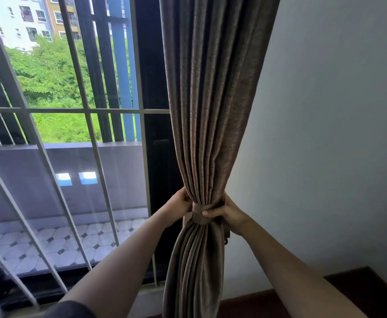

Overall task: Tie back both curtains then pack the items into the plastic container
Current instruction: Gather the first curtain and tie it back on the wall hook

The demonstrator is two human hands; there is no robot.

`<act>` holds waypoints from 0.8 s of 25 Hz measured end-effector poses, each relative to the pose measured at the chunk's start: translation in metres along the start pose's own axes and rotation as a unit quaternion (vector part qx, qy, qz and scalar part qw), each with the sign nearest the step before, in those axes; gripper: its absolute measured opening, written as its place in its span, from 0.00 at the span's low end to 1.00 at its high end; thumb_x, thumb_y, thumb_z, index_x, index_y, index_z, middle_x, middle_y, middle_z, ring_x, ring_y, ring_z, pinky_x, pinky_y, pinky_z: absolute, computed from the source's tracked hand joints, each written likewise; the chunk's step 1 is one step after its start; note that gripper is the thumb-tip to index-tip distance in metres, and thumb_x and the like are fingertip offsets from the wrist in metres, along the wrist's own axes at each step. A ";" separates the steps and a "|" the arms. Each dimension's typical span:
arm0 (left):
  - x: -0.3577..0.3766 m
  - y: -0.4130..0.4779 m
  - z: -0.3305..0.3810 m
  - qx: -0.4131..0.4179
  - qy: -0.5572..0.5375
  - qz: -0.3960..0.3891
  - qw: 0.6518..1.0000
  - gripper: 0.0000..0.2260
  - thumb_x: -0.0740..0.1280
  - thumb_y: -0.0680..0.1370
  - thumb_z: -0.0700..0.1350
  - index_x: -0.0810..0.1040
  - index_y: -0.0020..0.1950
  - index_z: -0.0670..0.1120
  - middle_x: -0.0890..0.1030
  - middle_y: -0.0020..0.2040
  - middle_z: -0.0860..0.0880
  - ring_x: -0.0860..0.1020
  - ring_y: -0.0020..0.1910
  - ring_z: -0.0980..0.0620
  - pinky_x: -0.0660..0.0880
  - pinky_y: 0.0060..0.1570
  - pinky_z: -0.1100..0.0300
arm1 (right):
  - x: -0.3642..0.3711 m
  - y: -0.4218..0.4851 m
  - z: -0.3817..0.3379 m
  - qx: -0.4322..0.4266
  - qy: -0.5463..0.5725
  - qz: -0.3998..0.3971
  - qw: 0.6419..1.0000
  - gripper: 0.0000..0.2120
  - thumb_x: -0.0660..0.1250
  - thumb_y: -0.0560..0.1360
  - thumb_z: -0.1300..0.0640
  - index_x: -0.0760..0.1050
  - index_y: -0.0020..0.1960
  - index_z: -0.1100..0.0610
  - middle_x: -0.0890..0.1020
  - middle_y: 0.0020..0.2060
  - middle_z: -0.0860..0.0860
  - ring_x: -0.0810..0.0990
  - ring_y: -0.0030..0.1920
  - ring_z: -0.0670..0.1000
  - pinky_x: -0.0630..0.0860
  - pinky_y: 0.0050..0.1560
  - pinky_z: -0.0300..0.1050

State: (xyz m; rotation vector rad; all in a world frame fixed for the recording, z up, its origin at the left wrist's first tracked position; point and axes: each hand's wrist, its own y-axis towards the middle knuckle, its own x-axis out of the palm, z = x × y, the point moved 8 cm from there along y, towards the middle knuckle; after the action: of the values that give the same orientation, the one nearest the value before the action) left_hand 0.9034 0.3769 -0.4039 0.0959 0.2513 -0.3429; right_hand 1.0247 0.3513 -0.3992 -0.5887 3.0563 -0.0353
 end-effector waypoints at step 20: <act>-0.028 -0.029 0.030 0.077 0.261 0.196 0.942 0.07 0.67 0.73 0.41 0.72 0.45 0.51 0.69 0.36 0.59 0.68 0.45 0.52 0.65 0.51 0.55 | 0.009 -0.002 -0.015 -0.109 -0.118 0.113 0.980 0.29 0.77 0.64 0.62 0.71 0.62 0.61 0.82 0.52 0.52 0.81 0.54 0.46 0.79 0.56 0.43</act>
State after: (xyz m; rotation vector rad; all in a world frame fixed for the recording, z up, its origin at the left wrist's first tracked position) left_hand 0.8748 0.3545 -0.3695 0.3878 0.7208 0.0693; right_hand 1.0163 0.3462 -0.3844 -0.2265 2.8900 0.3532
